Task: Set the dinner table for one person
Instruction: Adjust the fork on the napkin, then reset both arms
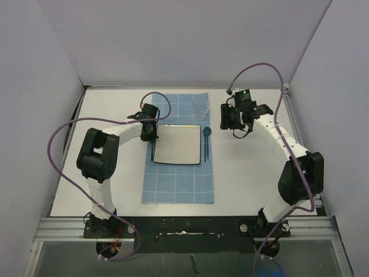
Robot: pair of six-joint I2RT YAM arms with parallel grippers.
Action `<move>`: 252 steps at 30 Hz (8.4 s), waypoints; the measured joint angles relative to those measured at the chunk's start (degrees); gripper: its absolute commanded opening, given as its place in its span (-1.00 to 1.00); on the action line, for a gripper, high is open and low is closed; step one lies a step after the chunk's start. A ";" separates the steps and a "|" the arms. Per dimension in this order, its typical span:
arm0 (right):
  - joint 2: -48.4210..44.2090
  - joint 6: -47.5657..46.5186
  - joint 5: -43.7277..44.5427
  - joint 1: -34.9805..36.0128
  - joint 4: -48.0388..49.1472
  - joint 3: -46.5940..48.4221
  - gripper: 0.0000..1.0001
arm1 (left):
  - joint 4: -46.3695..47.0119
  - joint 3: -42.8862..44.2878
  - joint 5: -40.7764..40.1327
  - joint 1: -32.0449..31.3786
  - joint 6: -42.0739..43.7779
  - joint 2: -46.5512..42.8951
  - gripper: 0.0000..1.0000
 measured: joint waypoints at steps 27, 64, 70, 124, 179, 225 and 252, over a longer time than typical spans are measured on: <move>-1.86 0.48 -0.02 -0.26 -0.04 -1.16 -0.13 | 0.79 -1.64 -2.08 0.02 -0.96 -1.03 -1.00; -3.98 0.87 -0.04 -0.26 -0.04 -2.82 -0.13 | -6.43 1.64 -1.16 -1.66 4.37 -0.68 -1.00; -3.98 0.87 -0.04 -0.26 -0.04 -2.82 -0.13 | -6.43 1.64 -1.22 -1.14 3.63 -0.68 -1.00; -5.70 0.85 -0.42 -0.74 -0.02 -4.79 -0.13 | -6.25 1.64 -2.56 -1.92 3.76 0.07 -1.00; -10.49 0.63 -2.95 -1.99 -0.09 -6.88 -0.10 | -6.25 -0.22 -3.34 -3.21 5.64 -4.59 -0.99; -10.05 0.22 -4.09 -3.32 -0.13 -7.26 -0.10 | -5.33 1.46 -2.43 -1.75 5.18 0.00 -0.40; -9.09 -2.10 -0.39 -3.32 -5.57 -2.58 -0.04 | -13.57 18.91 -12.09 -0.94 12.48 -15.93 -0.27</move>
